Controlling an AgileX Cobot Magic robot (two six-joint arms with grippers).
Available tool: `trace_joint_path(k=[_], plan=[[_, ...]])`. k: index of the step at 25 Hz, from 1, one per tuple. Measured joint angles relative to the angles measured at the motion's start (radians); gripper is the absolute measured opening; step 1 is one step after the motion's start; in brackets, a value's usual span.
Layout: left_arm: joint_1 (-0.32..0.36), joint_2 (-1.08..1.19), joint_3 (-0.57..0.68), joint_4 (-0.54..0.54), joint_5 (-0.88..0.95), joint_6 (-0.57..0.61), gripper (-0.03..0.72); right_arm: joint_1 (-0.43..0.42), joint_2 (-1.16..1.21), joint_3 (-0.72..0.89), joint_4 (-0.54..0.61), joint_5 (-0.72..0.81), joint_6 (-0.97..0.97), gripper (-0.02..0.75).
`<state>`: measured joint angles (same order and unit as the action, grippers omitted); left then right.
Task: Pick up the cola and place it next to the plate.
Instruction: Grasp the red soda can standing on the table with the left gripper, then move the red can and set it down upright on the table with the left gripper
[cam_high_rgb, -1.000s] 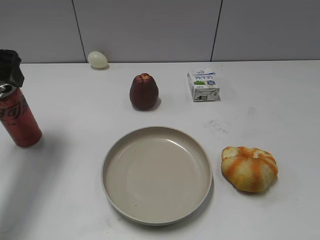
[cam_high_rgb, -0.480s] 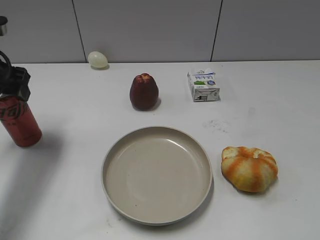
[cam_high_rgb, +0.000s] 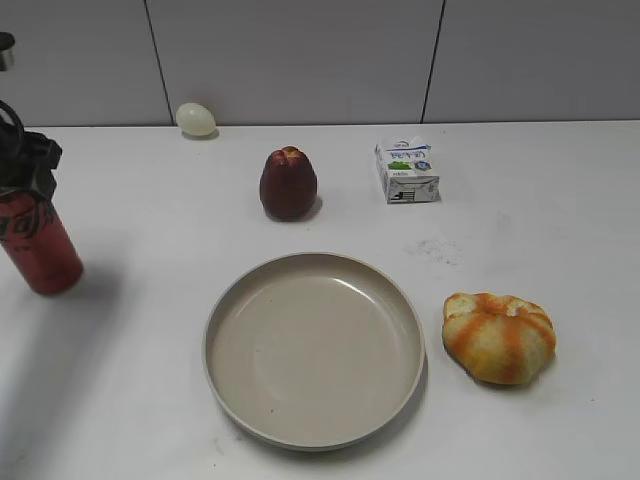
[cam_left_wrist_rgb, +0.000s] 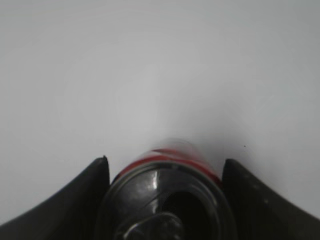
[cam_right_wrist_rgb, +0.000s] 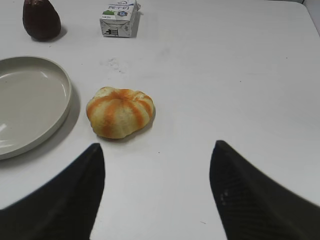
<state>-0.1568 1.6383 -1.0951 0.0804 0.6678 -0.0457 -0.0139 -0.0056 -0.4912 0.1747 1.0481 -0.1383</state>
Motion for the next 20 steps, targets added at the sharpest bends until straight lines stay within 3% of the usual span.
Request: trace_joint_path(k=[4, 14, 20], plan=[[-0.039, -0.064, 0.0, 0.013, 0.04, 0.0, 0.513, 0.0, 0.0, 0.0, 0.0, 0.0, 0.0, 0.531], [-0.328, -0.13, 0.0, 0.016, 0.158, -0.055, 0.513, 0.0, 0.0, 0.0, 0.0, 0.0, 0.0, 0.531], [-0.419, -0.13, 0.007, 0.016, 0.154, -0.126, 0.513, 0.0, 0.0, 0.0, 0.0, 0.0, 0.0, 0.531]])
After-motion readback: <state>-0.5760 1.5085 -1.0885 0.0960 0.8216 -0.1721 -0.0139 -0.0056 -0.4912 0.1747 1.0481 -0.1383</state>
